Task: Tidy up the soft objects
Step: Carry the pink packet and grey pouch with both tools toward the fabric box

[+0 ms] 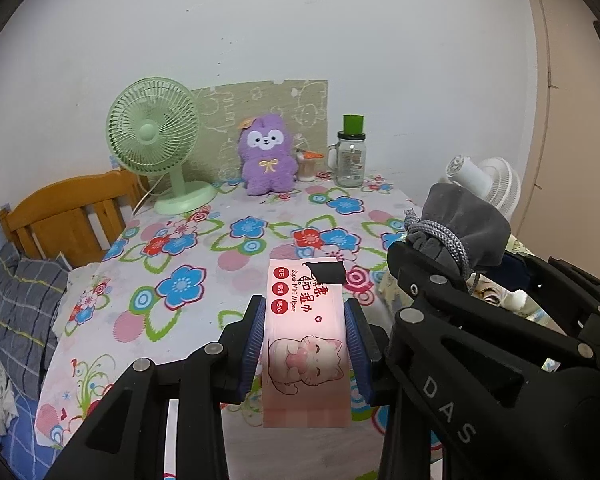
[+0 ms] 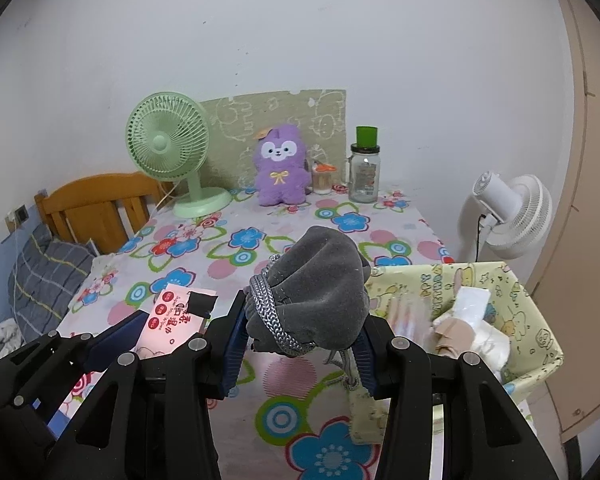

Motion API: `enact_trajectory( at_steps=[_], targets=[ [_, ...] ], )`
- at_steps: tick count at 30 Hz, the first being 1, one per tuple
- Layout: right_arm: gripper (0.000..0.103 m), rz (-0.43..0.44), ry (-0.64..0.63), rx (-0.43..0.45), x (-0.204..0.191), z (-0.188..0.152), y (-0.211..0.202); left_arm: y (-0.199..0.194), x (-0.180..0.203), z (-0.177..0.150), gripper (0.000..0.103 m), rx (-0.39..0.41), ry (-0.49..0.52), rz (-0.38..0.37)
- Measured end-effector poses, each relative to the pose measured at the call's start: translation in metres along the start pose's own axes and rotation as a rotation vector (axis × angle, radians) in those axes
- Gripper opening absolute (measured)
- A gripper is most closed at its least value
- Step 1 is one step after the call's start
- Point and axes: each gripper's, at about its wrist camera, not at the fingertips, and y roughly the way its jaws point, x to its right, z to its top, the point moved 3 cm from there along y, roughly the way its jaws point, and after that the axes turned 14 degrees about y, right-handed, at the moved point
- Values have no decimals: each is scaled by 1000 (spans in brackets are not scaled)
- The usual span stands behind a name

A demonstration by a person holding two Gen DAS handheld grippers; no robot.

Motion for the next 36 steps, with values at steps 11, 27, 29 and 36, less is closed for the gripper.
enact_trajectory(
  at_steps=[11, 27, 29, 36],
  targets=[
    [50, -48, 23, 20, 30, 10, -3, 10, 28, 16, 40, 12, 33, -51],
    [50, -109, 60, 33, 85, 30, 4, 32, 77, 43, 40, 13, 88, -104],
    [50, -117, 69, 34, 93, 32, 5, 36, 84, 46, 40, 12, 98, -112],
    [50, -149, 94, 30, 120, 37, 14, 51, 105, 53, 40, -4, 119, -149]
  ],
)
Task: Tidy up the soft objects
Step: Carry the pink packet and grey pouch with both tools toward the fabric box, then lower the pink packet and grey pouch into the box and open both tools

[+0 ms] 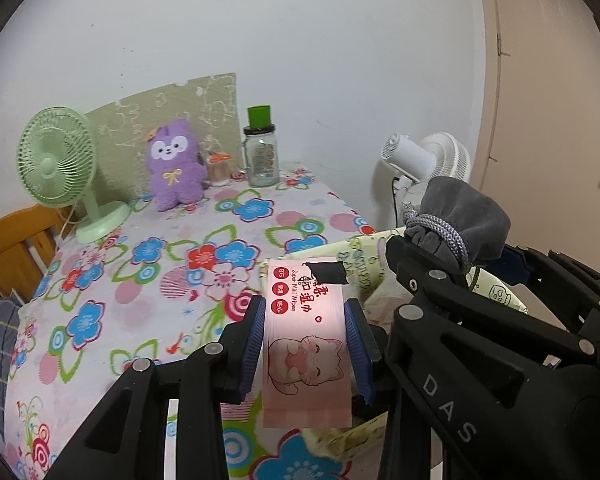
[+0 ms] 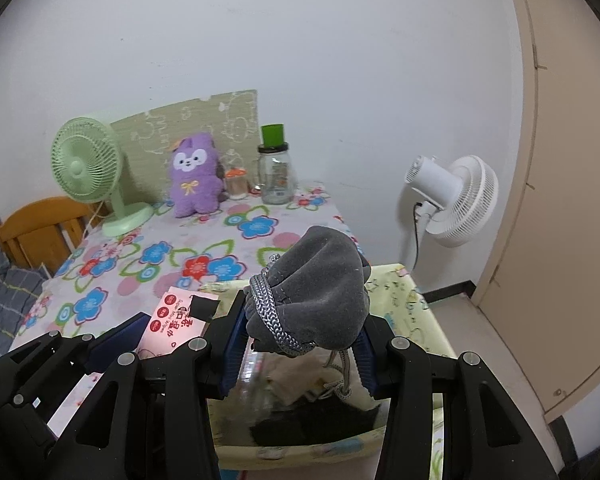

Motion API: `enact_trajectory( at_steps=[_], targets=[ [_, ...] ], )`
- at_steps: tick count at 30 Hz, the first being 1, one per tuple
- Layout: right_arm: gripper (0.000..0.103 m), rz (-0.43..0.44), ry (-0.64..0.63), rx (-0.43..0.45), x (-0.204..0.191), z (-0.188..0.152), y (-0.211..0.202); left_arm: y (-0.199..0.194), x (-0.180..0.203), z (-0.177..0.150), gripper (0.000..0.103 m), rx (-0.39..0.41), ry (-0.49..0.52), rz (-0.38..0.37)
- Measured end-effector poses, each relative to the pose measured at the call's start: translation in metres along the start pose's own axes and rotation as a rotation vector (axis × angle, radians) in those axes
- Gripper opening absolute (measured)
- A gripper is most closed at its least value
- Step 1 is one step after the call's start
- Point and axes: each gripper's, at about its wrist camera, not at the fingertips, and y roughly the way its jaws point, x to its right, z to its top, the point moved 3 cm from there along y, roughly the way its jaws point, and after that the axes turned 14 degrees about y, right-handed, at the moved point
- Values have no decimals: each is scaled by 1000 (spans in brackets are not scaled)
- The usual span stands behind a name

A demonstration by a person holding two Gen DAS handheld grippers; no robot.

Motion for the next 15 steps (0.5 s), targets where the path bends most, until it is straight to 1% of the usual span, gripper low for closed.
enact_trajectory(
  at_steps=[5, 11, 12, 13, 15],
  targets=[
    [50, -23, 5, -5, 15, 3, 8, 12, 11, 6, 40, -8, 14, -25],
    [50, -31, 20, -21, 28, 6, 20, 27, 18, 11, 43, -34, 40, -29],
    [50, -31, 21, -24, 29, 5, 21, 28, 19, 11, 49, -37, 42, -31],
    [50, -31, 23, -27, 31, 5, 22, 30, 20, 11, 62, -43, 45, -33],
    [50, -27, 31, -39, 33, 4, 27, 32, 21, 11, 75, -49, 53, -27]
  ],
)
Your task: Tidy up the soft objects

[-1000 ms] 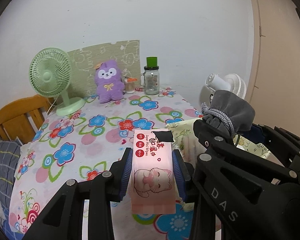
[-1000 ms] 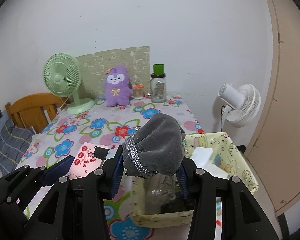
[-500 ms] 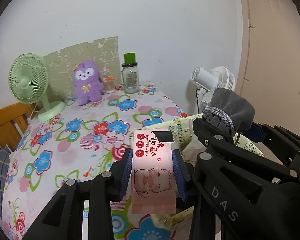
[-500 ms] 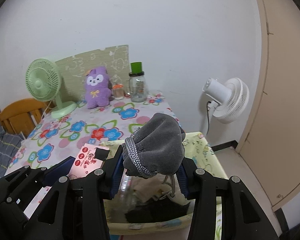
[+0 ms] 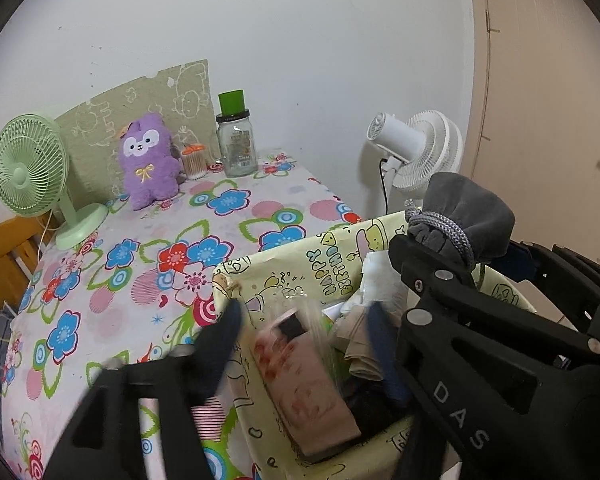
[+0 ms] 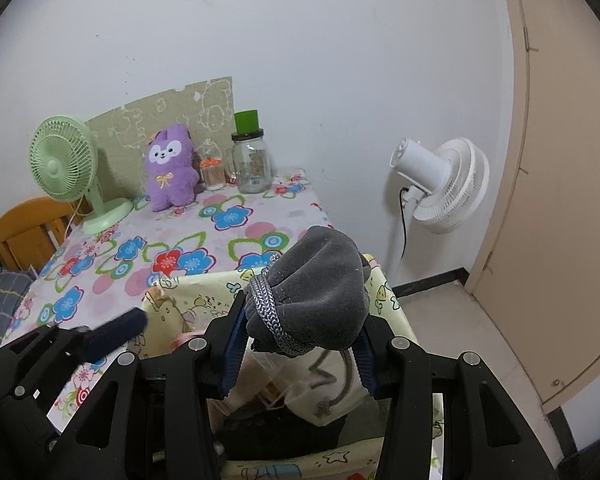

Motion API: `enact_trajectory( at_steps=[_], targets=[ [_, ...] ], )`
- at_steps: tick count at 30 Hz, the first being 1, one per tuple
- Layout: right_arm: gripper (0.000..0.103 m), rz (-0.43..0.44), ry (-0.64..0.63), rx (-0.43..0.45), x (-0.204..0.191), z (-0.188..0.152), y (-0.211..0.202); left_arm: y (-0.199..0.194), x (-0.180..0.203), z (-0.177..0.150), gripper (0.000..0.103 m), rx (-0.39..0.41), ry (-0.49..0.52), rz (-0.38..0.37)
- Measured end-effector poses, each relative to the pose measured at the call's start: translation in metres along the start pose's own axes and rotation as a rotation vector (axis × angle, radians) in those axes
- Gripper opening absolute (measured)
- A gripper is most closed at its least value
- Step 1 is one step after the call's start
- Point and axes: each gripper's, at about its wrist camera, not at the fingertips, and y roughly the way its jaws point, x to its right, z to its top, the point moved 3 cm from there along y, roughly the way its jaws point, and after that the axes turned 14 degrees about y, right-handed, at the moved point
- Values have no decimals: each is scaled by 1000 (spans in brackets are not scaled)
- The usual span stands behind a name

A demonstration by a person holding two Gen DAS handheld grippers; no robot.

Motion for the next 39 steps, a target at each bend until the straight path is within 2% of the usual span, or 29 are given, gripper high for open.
enact_trajectory(
  at_steps=[6, 9, 11, 14, 16, 25, 39],
  targets=[
    [50, 23, 9, -21, -1, -1, 7, 2, -2, -1, 80, -8, 11, 15],
    [56, 28, 8, -28, -4, -2, 8, 2, -5, -2, 81, -12, 8, 17],
    [69, 26, 6, -27, -6, -3, 8, 1, -6, -3, 83, -13, 7, 21],
    [83, 29, 9, -18, -9, -3, 6, -3, -12, -5, 92, -8, -1, 57],
    [88, 17, 13, -4, -11, -3, 4, -6, -16, -7, 97, -4, -5, 71],
    [96, 16, 5, 19, -27, -9, -9, -20, -32, -16, 102, 12, -24, 103],
    [98, 33, -33, 72, -64, -20, -42, -56, -62, -38, 103, 45, -67, 128]
  ],
)
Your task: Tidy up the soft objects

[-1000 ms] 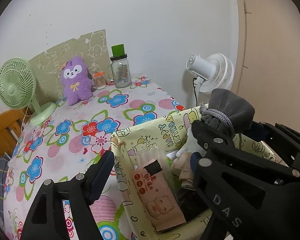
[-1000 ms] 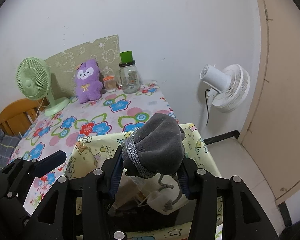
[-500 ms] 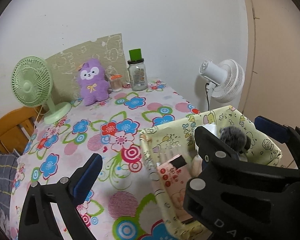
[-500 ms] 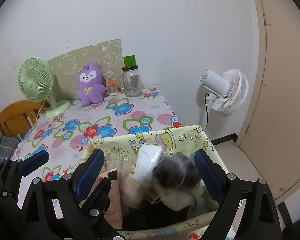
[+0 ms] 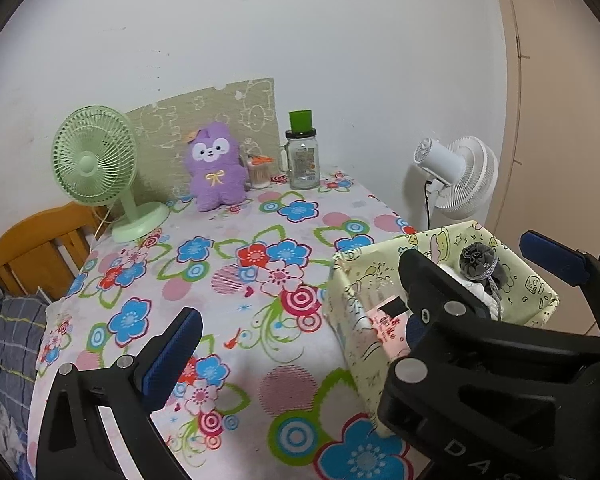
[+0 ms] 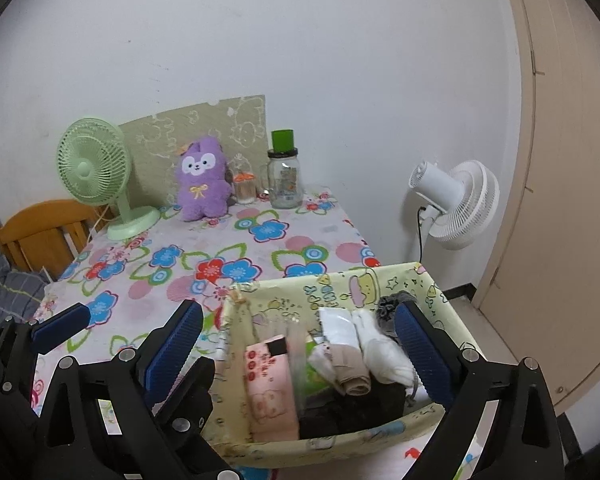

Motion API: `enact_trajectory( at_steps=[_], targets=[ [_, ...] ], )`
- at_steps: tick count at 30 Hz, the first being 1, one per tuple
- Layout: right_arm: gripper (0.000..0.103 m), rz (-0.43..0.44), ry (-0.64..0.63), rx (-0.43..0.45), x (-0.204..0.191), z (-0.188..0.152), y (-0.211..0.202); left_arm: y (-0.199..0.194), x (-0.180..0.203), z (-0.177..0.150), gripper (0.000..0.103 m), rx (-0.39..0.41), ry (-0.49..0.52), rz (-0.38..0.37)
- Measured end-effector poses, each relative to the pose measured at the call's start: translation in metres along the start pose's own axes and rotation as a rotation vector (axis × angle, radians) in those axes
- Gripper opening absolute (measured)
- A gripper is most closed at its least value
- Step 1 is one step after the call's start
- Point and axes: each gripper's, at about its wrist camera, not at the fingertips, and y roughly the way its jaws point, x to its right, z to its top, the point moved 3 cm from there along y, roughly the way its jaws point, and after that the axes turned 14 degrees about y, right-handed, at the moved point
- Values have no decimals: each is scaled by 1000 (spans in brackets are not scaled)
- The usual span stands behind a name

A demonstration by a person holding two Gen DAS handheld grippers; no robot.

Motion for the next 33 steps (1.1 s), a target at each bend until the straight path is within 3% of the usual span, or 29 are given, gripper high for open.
enact_trajectory(
  at_steps=[33],
  targets=[
    [99, 64, -53, 88, -79, -27, -70, -80, -103, -61, 103, 38, -141, 122]
  ],
)
